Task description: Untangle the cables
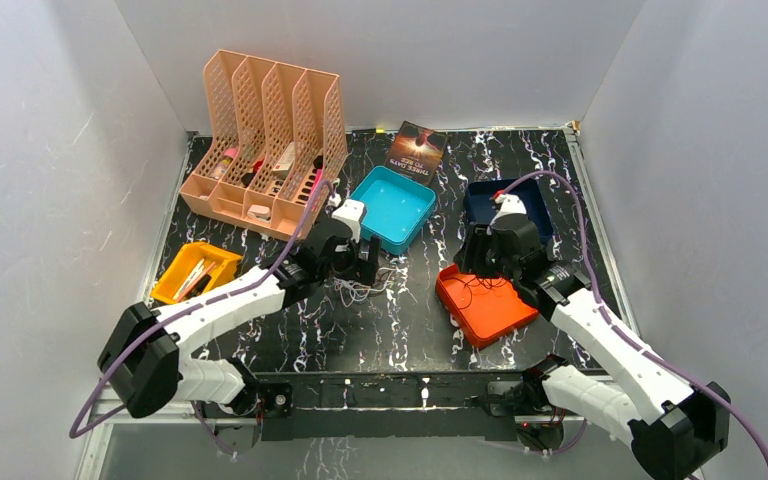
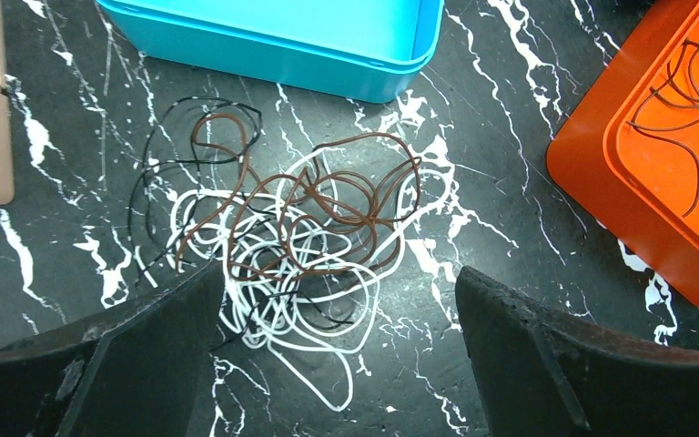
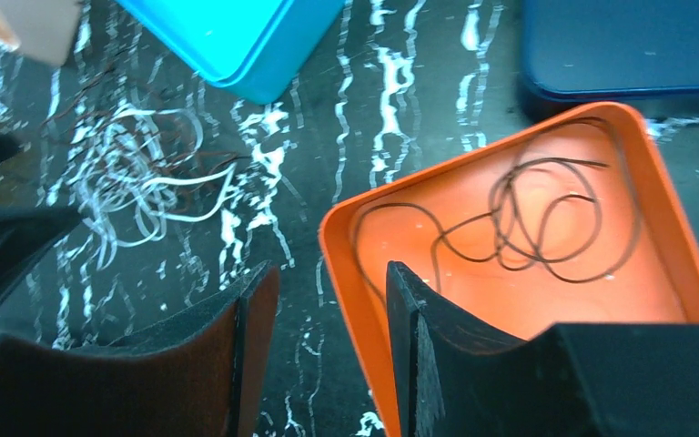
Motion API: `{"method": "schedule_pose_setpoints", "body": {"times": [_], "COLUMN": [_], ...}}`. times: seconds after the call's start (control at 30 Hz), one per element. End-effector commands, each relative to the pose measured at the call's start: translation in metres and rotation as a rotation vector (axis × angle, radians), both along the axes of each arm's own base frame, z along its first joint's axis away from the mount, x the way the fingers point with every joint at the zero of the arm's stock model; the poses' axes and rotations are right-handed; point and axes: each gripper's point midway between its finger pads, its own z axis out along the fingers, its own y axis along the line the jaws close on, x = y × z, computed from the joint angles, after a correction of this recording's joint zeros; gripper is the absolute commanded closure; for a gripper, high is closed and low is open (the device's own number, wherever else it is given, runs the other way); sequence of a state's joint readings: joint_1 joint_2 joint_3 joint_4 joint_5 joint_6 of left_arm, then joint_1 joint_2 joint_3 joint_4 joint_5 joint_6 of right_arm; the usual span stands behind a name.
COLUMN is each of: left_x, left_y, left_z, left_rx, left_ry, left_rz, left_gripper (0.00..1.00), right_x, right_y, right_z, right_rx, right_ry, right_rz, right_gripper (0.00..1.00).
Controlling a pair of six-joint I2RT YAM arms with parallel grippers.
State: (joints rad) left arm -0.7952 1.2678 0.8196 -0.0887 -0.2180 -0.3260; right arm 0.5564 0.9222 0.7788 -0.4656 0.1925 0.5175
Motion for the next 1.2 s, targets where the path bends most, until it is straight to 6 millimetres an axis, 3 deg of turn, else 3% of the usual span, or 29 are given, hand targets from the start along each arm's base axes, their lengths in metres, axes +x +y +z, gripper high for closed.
{"method": "schedule_pose_setpoints", "body": {"times": [0.0, 0.1, 0.27, 0.4, 0.63, 0.73, 0.83, 0.93, 1.07, 1.17], "left_x": [-0.002, 0.003, 0.022, 0.033, 0.019, 0.016, 0.016, 0.028, 0.013, 0.002], "left_y": [-0.01, -0.009, -0.001, 0.004, -0.023, -0.035, -0.056, -0.055, -0.033, -0.022], "left_z": [0.003, 0.005, 0.016, 0.026, 0.032, 0.024, 0.002, -0.003, 0.022, 0.033], "left_rx": [-0.022, -0.016, -0.073, -0.097, -0.126, -0.107, 0.004, 0.097, 0.001, -0.073], "left_ry": [0.037, 0.037, 0.071, 0.061, 0.092, 0.126, 0.172, 0.173, 0.09, 0.052], "left_rz": [-0.023, -0.011, 0.017, 0.015, -0.202, -0.276, -0.376, -0.368, -0.257, -0.198], "left_gripper": [0.02, 0.03, 0.14, 0.16, 0.26, 0.32, 0.44, 0.48, 0.45, 0.43], "right_x": [-0.005, -0.008, -0.011, -0.013, -0.013, -0.013, -0.016, -0.016, 0.003, 0.016], "right_y": [0.039, 0.046, 0.048, 0.046, 0.045, 0.047, 0.047, 0.048, 0.095, 0.115], "right_z": [0.019, 0.016, 0.005, 0.0, -0.008, -0.013, -0.018, -0.021, -0.011, -0.012], "right_rx": [0.144, 0.178, 0.184, 0.177, 0.168, 0.174, 0.181, 0.184, 0.294, 0.281], "right_ry": [-0.07, -0.055, -0.03, -0.018, -0.004, 0.01, 0.024, 0.024, 0.037, 0.033], "right_rz": [0.202, 0.225, 0.23, 0.227, 0.221, 0.224, 0.221, 0.223, 0.33, 0.368], "right_gripper": [0.44, 0.44, 0.44, 0.44, 0.46, 0.47, 0.49, 0.49, 0.51, 0.51]}}
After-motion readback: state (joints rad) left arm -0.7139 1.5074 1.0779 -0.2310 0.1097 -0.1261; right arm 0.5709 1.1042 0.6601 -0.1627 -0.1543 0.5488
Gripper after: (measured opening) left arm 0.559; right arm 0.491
